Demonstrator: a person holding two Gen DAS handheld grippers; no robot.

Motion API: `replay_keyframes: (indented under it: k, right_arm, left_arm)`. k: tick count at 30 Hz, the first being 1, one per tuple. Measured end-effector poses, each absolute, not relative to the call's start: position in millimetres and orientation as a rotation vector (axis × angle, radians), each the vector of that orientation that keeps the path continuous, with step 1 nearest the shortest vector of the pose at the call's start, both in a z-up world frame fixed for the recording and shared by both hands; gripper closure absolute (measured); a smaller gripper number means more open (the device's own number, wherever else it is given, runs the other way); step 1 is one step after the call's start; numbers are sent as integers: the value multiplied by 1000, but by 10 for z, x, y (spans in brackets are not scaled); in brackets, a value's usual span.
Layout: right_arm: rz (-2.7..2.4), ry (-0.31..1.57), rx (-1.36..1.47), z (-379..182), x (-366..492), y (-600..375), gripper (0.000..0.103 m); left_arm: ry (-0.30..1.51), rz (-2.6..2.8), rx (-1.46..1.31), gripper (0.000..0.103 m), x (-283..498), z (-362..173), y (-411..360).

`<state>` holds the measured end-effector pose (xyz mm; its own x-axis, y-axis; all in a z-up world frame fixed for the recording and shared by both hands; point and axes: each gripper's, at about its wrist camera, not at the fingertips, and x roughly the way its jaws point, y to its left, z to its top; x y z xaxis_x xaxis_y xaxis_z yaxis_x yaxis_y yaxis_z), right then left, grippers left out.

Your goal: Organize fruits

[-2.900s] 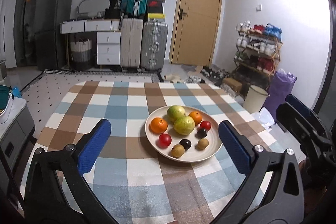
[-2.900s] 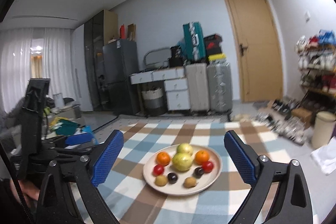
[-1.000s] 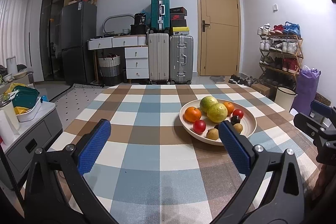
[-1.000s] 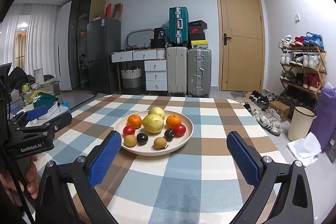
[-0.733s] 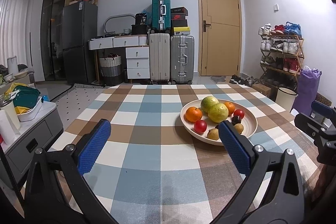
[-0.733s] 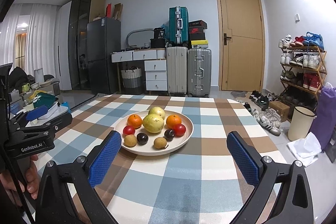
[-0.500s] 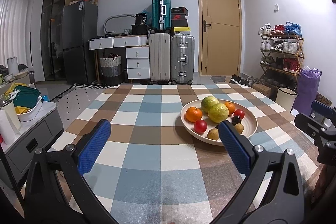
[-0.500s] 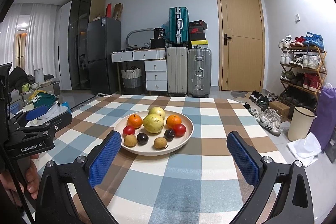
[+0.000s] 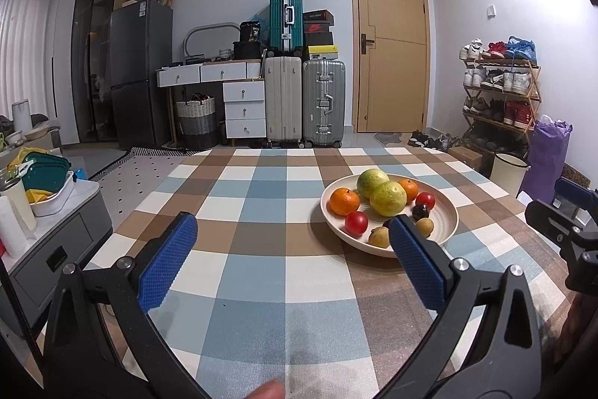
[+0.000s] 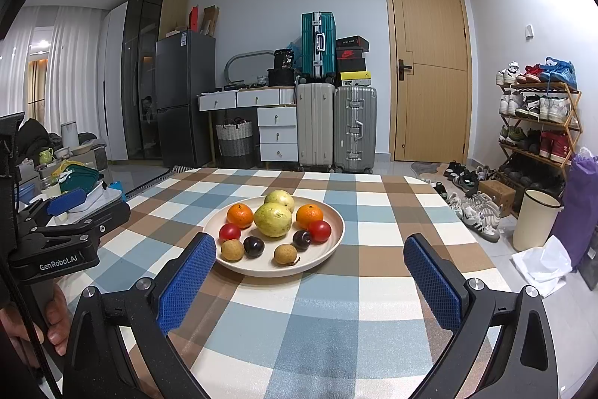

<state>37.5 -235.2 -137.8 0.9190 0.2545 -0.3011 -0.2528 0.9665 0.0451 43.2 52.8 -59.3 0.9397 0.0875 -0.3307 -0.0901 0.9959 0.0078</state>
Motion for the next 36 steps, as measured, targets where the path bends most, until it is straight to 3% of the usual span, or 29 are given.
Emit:
replay_keyframes:
  k: [36]
  right_arm:
    - [261, 310, 6, -1375, 377, -2354, 0]
  left_arm:
    - [330, 84, -7, 1, 396, -563, 522]
